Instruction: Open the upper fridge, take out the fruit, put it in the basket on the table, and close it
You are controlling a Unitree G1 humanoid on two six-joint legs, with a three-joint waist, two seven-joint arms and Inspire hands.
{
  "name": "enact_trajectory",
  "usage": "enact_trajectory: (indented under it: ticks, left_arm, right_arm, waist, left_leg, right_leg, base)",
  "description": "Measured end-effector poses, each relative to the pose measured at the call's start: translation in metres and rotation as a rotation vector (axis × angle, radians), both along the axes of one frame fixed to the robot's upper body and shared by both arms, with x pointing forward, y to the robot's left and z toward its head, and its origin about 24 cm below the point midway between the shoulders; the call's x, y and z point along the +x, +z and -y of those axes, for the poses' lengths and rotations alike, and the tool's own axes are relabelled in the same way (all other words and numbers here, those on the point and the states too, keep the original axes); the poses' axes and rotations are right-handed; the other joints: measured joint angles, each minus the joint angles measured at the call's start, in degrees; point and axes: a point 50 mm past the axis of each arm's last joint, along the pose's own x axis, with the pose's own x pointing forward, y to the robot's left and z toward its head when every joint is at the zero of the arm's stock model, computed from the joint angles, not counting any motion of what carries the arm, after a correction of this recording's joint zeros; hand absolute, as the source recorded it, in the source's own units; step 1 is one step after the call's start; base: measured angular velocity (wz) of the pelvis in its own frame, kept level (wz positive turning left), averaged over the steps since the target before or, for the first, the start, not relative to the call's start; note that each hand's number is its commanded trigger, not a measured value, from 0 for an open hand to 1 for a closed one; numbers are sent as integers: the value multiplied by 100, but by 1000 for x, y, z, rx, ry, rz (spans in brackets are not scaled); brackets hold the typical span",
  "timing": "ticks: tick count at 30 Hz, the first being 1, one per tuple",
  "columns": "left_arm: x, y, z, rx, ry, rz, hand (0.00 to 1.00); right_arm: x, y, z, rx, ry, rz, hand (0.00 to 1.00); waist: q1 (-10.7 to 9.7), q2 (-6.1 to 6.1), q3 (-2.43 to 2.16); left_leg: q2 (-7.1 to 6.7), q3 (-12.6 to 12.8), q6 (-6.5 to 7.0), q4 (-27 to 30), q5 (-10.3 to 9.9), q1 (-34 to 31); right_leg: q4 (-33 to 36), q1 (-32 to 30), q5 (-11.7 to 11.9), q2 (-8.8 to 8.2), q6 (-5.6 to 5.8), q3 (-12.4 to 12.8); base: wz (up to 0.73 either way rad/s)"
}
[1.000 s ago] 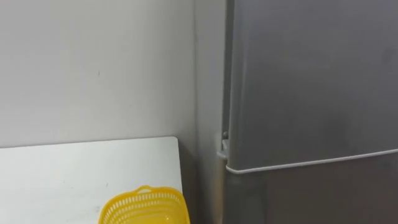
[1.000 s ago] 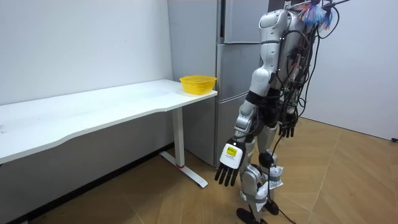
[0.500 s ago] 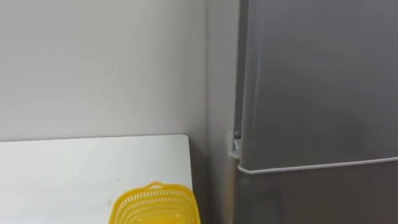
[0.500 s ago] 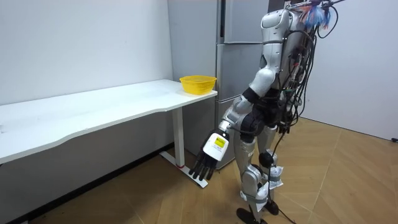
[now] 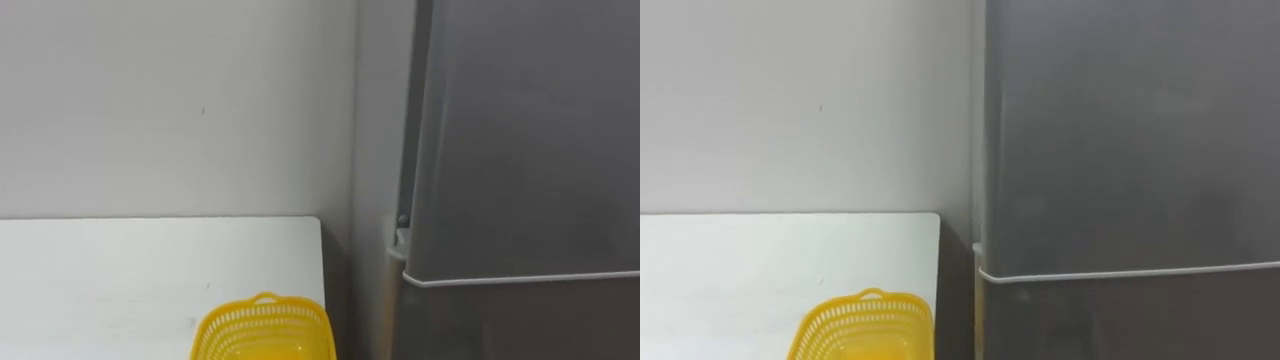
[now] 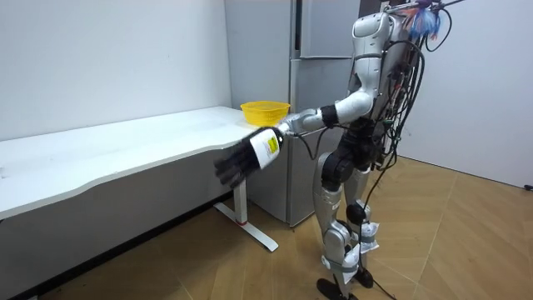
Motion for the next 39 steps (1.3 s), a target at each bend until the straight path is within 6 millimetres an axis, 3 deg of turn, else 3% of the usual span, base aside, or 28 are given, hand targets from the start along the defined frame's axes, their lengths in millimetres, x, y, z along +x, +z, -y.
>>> enact_trajectory:
  ticks: [8,10,13,16,18,21,22,24,25,31,33,39]
  left_arm:
    - [24,87,-8,354,-93,261,0]
    - [33,110,0,432,-169,340,0]
    - [40,132,12,498,-291,416,0]
    - [55,152,26,530,-426,519,0]
    - [62,163,37,545,-527,572,0]
    - [74,173,54,538,-700,634,0]
    - [80,179,62,544,-772,663,0]
    - [89,185,74,550,-869,698,0]
    - [94,188,81,548,-935,711,0]
    - [121,189,125,384,-1353,789,0]
    - [125,188,135,339,-1449,801,0]
    - [131,190,155,289,-1673,797,0]
  right_arm:
    - [-12,-1,-2,33,-8,-21,0]
    - [-13,-1,-2,44,-7,-22,0]
    - [-13,-2,-4,69,4,-25,0]
    - [-13,-2,-6,93,20,-37,0]
    - [-13,-3,-7,108,30,-45,0]
    - [-12,-3,-8,129,36,-52,0]
    - [-12,-4,-9,144,37,-59,0]
    - [-13,-4,-10,155,36,-69,0]
    - [-9,-4,-9,153,42,-62,0]
    - [3,-4,-8,149,52,-55,0]
    - [3,-4,-8,149,52,-58,0]
    - [-4,-5,-8,167,43,-95,0]
  waist:
    - [-36,42,-11]
    - [-70,50,25]
    - [-177,77,32]
    - [-294,67,117]
    - [-346,60,135]
    - [-388,98,120]
    - [-428,140,91]
    - [-484,49,109]
    - [-547,105,93]
    - [-729,84,136]
    - [-748,121,111]
    - [-901,135,101]
  left_leg:
    - [-7,-80,6,11,2,-87]
    - [-5,-98,7,11,3,-95]
    - [-11,-138,16,16,9,-114]
    - [-18,-218,16,49,9,-119]
    - [-18,-232,16,50,9,-145]
    - [-17,-214,16,55,9,-190]
    - [-16,-215,15,55,11,-189]
    - [-14,-216,14,47,12,-192]
    - [-14,-222,14,44,12,-195]
    - [-7,-135,14,23,12,-222]
    - [-2,-71,14,4,12,-210]
    - [3,-48,13,-16,13,-169]
  right_leg:
    - [25,-88,10,7,-11,-7]
    - [18,-79,11,-3,-8,-27]
    - [-10,-69,10,-10,-4,-50]
    - [-159,19,33,3,16,-98]
    - [-176,7,37,7,19,-98]
    - [-177,-41,40,6,17,-87]
    - [-164,-62,43,7,15,-85]
    - [-144,-67,45,9,15,-91]
    - [-147,-57,46,6,15,-105]
    - [-141,-117,47,9,15,-41]
    - [-160,-115,47,13,16,-19]
    - [-154,-92,52,23,16,90]
  base:
    - [0]
    - [2]
    - [5]
    - [13]
    - [6]
    - [-4]
    - [0]
    - [0]
    - [0]
    - [-5]
    - [-9]
    - [-9]
